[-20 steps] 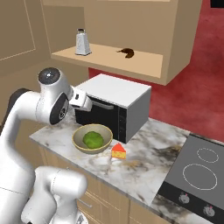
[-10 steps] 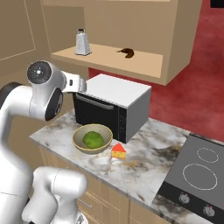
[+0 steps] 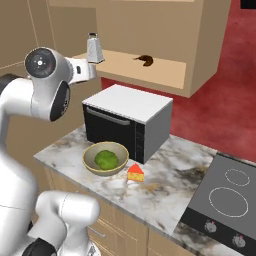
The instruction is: Pick the cheese from the fridge and the cheese grater from the cabinet and place them next to the salad bowl.
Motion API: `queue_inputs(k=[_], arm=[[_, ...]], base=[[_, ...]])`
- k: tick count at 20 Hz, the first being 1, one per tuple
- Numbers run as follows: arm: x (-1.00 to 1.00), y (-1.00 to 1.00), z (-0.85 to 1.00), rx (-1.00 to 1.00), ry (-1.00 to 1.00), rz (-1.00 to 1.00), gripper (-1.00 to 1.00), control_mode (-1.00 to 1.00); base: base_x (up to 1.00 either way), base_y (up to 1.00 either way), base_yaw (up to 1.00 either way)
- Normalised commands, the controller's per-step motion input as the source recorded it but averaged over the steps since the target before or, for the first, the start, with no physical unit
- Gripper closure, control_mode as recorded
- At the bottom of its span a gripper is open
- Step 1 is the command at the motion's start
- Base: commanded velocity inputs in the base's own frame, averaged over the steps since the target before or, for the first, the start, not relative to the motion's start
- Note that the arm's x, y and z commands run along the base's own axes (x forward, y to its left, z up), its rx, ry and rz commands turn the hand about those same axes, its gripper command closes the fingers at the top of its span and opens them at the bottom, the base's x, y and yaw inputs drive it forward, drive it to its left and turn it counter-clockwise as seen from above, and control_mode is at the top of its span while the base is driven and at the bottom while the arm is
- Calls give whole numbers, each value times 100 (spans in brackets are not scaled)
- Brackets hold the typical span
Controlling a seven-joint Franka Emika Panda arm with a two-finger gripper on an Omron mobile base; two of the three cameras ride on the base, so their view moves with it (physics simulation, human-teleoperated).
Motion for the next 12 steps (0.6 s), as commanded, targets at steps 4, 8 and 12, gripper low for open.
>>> queue_inputs(k=[4, 8, 12], arm=[[0, 0, 57, -3, -7, 5, -100, -100], [8, 0, 25, 0, -1, 9, -100, -100], [43, 0, 0, 11, 0, 0, -100, -100]], base=[[0, 0, 0], [0, 0, 0], [0, 0, 0]])
